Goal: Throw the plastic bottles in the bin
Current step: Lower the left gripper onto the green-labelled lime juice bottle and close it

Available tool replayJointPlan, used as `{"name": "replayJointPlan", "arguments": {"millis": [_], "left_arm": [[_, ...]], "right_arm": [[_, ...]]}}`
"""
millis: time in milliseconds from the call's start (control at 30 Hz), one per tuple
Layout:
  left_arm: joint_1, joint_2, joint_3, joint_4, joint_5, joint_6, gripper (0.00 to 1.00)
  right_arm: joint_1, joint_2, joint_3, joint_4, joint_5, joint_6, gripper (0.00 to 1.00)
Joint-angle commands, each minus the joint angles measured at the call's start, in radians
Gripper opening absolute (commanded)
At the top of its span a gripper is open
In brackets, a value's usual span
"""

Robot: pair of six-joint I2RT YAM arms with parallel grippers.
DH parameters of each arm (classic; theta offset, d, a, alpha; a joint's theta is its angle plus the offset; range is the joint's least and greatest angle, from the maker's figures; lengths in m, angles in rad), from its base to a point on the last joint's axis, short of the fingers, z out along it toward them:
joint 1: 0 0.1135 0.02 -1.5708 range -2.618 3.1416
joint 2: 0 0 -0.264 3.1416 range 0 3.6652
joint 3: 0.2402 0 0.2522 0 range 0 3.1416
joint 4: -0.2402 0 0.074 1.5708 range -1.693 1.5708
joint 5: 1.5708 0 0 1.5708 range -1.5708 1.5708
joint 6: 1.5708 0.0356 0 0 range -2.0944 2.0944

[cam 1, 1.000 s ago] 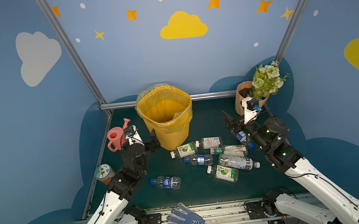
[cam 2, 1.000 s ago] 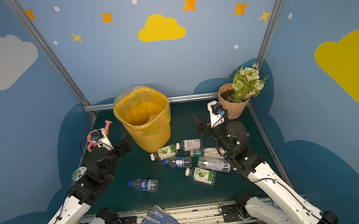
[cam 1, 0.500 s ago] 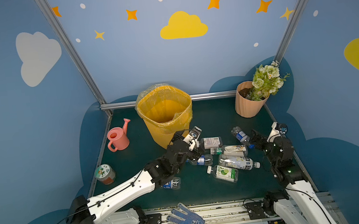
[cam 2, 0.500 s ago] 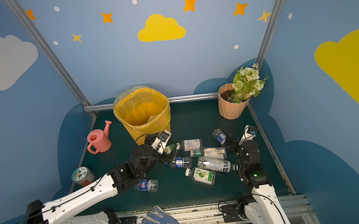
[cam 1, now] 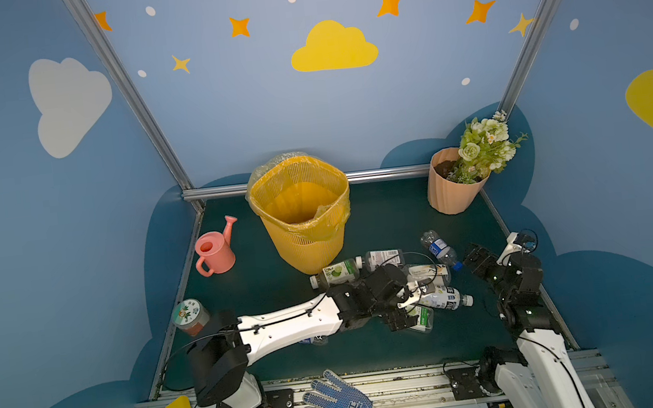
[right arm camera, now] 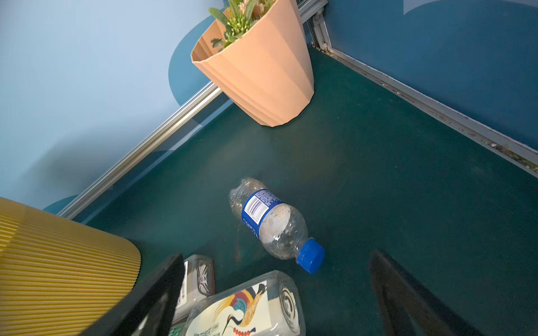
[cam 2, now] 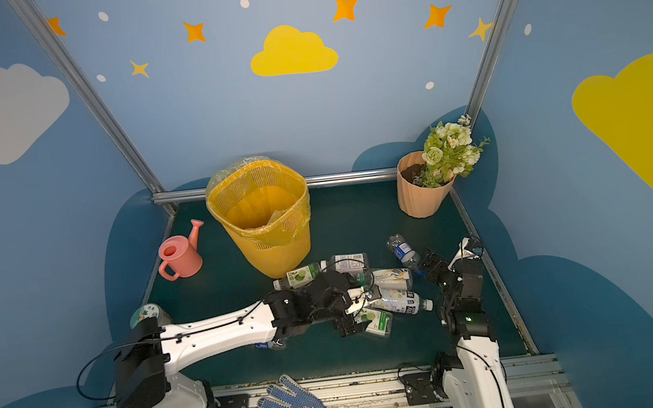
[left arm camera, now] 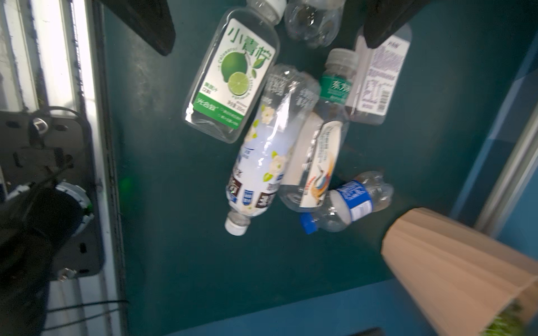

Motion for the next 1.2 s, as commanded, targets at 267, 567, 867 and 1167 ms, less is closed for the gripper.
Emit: {"name": "replayJointPlan", "arguments": {"millis": [267, 567, 867, 1167], "left_arm": [[-0.011, 0.23, 0.156, -0.199, 0.082, 0.082, 0.98], [-0.011, 0.297, 0.181, -0.19, 0.085, 0.091, 0.96], [-0.012, 0.352, 0.214, -0.216, 0.105, 0.09, 0.93], [-0.012, 0.317, 0.18, -0.253, 0.141, 0.041, 0.79]], "right_arm": [[-0.03, -0.01, -0.008, 0.003, -0.058, 0.027, 0.97], [-0.048, -0.02, -0.015, 0.006, -0.078, 0.042, 0.97], [-0.064, -0.017, -0.017, 0.013, -0.107, 0.049, 0.97], [-0.075, -0.016, -0.025, 0.025, -0.13, 0.062, 0.97]]}}
